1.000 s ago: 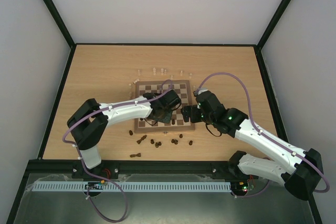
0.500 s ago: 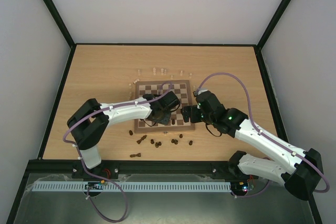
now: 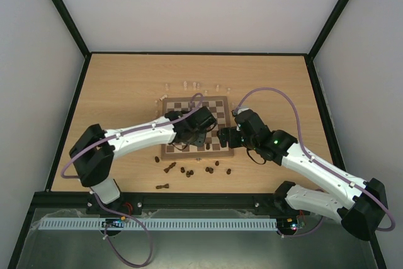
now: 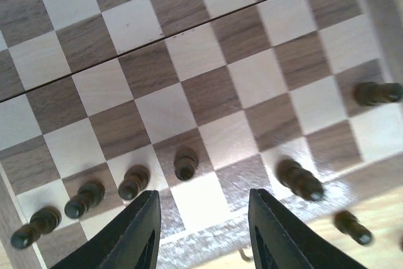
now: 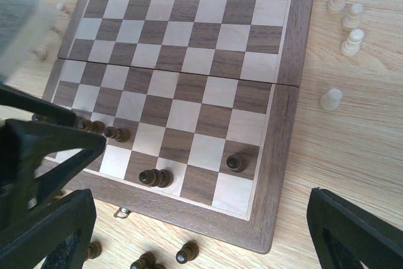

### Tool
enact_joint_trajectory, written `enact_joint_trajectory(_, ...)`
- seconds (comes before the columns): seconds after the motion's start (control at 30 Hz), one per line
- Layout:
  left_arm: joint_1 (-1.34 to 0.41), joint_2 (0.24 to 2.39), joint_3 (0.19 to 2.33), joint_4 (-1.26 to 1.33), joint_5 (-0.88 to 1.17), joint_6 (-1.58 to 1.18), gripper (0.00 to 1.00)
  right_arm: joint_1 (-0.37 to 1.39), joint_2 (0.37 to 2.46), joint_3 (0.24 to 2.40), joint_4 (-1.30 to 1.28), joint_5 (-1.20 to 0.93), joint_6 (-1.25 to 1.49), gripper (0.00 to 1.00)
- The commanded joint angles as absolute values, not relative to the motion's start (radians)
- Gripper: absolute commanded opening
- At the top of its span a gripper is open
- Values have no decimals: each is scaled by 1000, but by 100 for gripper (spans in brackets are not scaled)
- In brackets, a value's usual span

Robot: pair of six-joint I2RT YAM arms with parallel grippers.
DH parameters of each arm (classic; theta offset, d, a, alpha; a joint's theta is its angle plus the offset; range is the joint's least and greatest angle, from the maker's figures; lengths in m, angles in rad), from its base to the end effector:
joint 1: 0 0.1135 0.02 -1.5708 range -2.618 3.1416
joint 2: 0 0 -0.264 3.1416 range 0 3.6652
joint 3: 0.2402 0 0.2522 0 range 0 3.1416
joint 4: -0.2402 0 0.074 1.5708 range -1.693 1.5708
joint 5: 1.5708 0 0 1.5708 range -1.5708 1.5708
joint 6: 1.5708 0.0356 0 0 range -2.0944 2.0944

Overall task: Set up the chess pieces on the board
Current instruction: Place the chess piece on the chessboard, then pick up the chess piece at the center of the board.

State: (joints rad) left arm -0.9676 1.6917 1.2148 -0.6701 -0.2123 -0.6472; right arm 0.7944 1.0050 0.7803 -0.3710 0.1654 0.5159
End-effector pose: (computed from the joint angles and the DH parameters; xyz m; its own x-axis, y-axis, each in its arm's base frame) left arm 0.2000 -0.2772 0.2173 -0.8683 0.2215 -0.4439 0.2913 0.9519 -0.0947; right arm 0.1590 0.1535 0.2790 -0.6420 0.0407 -0.7656 -0.3351 0.8833 0.3280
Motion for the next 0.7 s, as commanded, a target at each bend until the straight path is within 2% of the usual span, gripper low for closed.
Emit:
enact_joint_trajectory(0.0,-1008,1607,1237,-737,-241,-684,43,799,1000,768,-387,169,511,93)
enact_joint_trajectory(0.27,-1071,1496,1115,-695,-173,-700,48,798,993,771,-388,177,513,93)
enact_joint_trajectory(0.67,-1165,1556,1149,-655,-169,-728,49,799,953,769,-394,248,530,93)
